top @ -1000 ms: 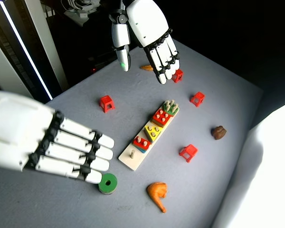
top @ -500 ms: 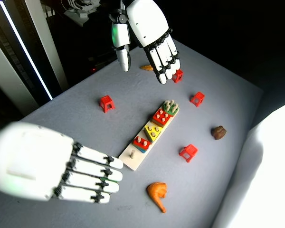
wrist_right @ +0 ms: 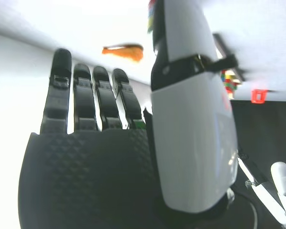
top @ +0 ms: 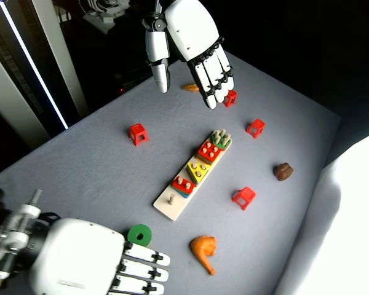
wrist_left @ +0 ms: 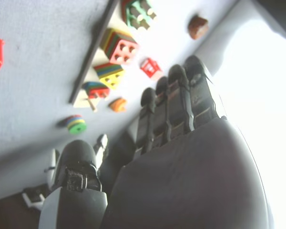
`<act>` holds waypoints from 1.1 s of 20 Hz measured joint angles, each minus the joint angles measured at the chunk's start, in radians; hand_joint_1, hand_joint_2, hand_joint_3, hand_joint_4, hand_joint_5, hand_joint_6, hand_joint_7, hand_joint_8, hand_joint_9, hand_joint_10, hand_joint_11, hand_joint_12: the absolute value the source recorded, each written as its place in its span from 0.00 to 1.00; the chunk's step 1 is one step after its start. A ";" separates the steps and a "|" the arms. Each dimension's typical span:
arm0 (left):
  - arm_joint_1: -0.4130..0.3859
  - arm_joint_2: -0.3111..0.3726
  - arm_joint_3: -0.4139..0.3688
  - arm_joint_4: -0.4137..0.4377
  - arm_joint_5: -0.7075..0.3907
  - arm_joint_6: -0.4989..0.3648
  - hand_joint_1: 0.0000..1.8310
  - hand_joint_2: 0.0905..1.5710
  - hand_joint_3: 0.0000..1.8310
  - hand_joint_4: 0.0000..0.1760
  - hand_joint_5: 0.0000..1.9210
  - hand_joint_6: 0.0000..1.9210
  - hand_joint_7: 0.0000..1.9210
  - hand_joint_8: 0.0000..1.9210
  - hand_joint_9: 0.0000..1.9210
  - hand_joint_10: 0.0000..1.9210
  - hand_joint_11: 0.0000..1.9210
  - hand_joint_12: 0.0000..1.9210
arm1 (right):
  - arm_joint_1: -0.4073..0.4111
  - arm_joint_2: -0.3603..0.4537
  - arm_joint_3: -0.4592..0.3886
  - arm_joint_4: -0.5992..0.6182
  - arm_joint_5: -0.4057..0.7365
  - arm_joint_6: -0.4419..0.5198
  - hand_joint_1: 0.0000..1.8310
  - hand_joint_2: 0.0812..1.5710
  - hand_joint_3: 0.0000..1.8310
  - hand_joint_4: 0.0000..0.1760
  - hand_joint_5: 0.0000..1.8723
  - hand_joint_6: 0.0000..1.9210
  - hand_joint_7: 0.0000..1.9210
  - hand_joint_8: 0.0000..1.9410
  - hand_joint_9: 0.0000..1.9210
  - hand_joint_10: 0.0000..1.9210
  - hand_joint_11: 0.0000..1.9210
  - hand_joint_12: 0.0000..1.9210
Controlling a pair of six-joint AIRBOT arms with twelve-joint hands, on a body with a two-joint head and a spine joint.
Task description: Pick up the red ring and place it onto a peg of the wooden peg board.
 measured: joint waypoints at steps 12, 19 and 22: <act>0.000 0.000 -0.001 0.000 -0.013 0.000 0.00 0.80 0.00 0.00 0.08 0.00 0.07 0.00 0.06 0.00 0.00 0.16 | -0.014 -0.094 0.037 -0.001 0.006 -0.007 0.74 0.57 0.00 0.00 0.13 0.01 0.09 0.01 0.09 0.01 0.00 0.46; 0.000 0.000 -0.001 0.000 -0.020 -0.001 0.00 0.80 0.00 0.00 0.09 0.00 0.08 0.00 0.07 0.00 0.00 0.20 | -0.022 -0.112 0.070 0.000 0.018 -0.007 0.75 0.57 0.00 0.00 0.27 0.02 0.26 0.01 0.25 0.04 0.01 0.67; 0.000 0.000 -0.001 0.007 -0.019 -0.001 0.00 0.80 0.00 0.00 0.08 0.00 0.07 0.00 0.06 0.00 0.00 0.15 | -0.026 -0.113 0.072 0.000 0.027 -0.006 0.74 0.62 0.01 0.00 0.36 0.02 0.38 0.02 0.40 0.06 0.17 0.64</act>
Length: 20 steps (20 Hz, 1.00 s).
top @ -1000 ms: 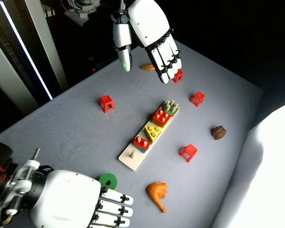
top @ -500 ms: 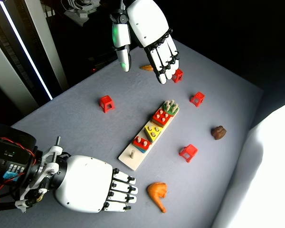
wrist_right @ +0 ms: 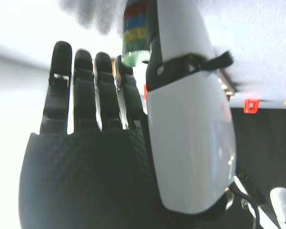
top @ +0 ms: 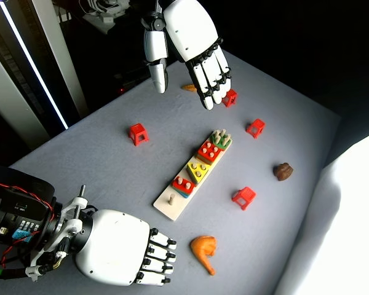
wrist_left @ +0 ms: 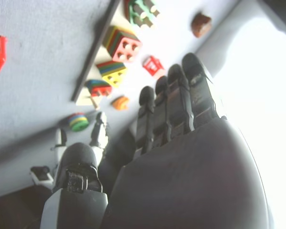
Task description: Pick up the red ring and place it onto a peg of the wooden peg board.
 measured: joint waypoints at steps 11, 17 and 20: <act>0.000 -0.005 0.004 0.011 -0.005 -0.003 0.00 0.80 0.00 0.00 0.09 0.00 0.09 0.00 0.08 0.00 0.00 0.19 | -0.007 -0.011 0.006 0.001 0.016 0.000 0.76 0.66 0.00 0.00 0.53 0.49 0.59 0.36 0.53 0.52 0.48 0.53; 0.000 -0.005 0.005 0.011 -0.006 -0.003 0.00 0.80 0.00 0.00 0.09 0.00 0.09 0.00 0.08 0.00 0.00 0.19 | -0.007 -0.010 0.005 0.001 0.010 -0.009 0.76 0.67 0.00 0.00 0.51 0.51 0.58 0.40 0.51 0.53 0.46 0.52; 0.000 -0.005 0.005 0.011 -0.006 -0.003 0.00 0.81 0.00 0.00 0.08 0.00 0.08 0.00 0.07 0.00 0.00 0.14 | 0.002 0.018 -0.004 0.001 -0.014 0.006 0.71 0.67 0.00 0.00 0.38 0.29 0.44 0.23 0.41 0.34 0.32 0.54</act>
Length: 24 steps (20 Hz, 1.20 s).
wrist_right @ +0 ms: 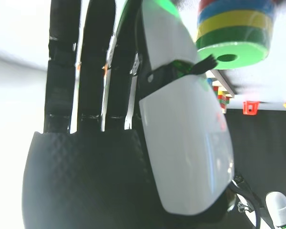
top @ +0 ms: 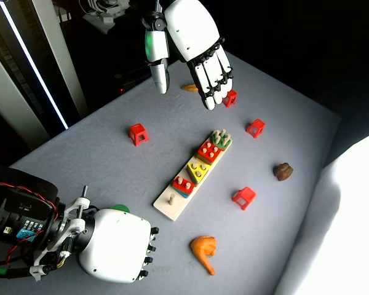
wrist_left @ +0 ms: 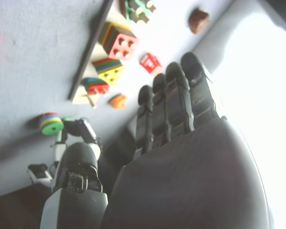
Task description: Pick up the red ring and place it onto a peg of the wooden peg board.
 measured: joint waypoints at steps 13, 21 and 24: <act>0.000 0.000 0.001 -0.001 -0.001 0.000 0.01 0.80 0.00 0.00 0.09 0.00 0.09 0.00 0.08 0.00 0.00 0.19 | 0.090 0.161 -0.246 -0.004 -0.039 0.014 0.69 0.58 0.00 0.00 0.17 0.00 0.12 0.00 0.13 0.00 0.00 0.49; 0.003 0.000 0.002 -0.004 0.000 0.000 0.02 0.79 0.00 0.00 0.10 0.00 0.10 0.00 0.09 0.00 0.00 0.21 | 0.005 0.096 -0.201 -0.003 -0.008 -0.011 0.75 0.56 0.00 0.00 0.17 0.01 0.13 0.00 0.13 0.00 0.00 0.51; 0.003 0.000 0.002 -0.004 0.000 0.000 0.01 0.80 0.00 0.00 0.09 0.00 0.09 0.00 0.08 0.00 0.00 0.20 | -0.016 0.089 -0.201 -0.003 -0.006 -0.021 0.76 0.56 0.00 0.00 0.17 0.00 0.13 0.00 0.14 0.01 0.00 0.53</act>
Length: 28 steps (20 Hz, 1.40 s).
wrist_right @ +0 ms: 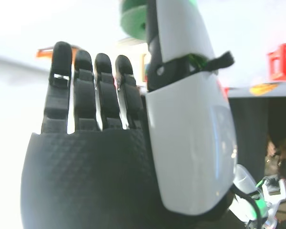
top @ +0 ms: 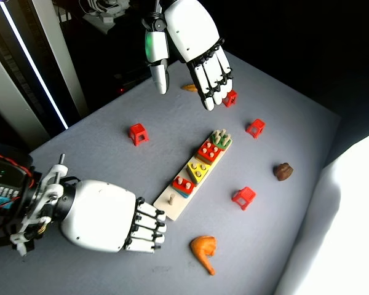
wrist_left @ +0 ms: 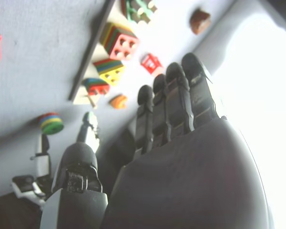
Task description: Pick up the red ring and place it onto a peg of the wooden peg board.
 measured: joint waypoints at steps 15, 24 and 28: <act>0.000 0.000 0.000 0.000 0.000 0.000 0.00 0.80 0.00 0.00 0.10 0.00 0.10 0.00 0.09 0.00 0.00 0.21 | -0.017 -0.023 0.017 0.002 0.056 -0.021 0.67 0.69 0.00 0.00 0.53 0.39 0.54 0.01 0.50 0.06 0.24 0.60; 0.000 0.000 0.000 0.000 0.000 0.000 0.00 0.80 0.00 0.00 0.11 0.00 0.11 0.00 0.10 0.00 0.00 0.23 | -0.013 -0.023 0.017 0.003 0.061 -0.027 0.76 0.65 0.00 0.00 0.56 0.46 0.58 0.38 0.53 0.50 0.43 0.50; 0.000 0.000 0.000 0.000 0.000 0.000 0.01 0.80 0.00 0.00 0.11 0.00 0.11 0.00 0.10 0.00 0.00 0.24 | 0.034 -0.020 0.017 0.002 0.019 -0.039 0.76 0.66 0.00 0.00 0.56 0.46 0.59 0.37 0.53 0.51 0.42 0.50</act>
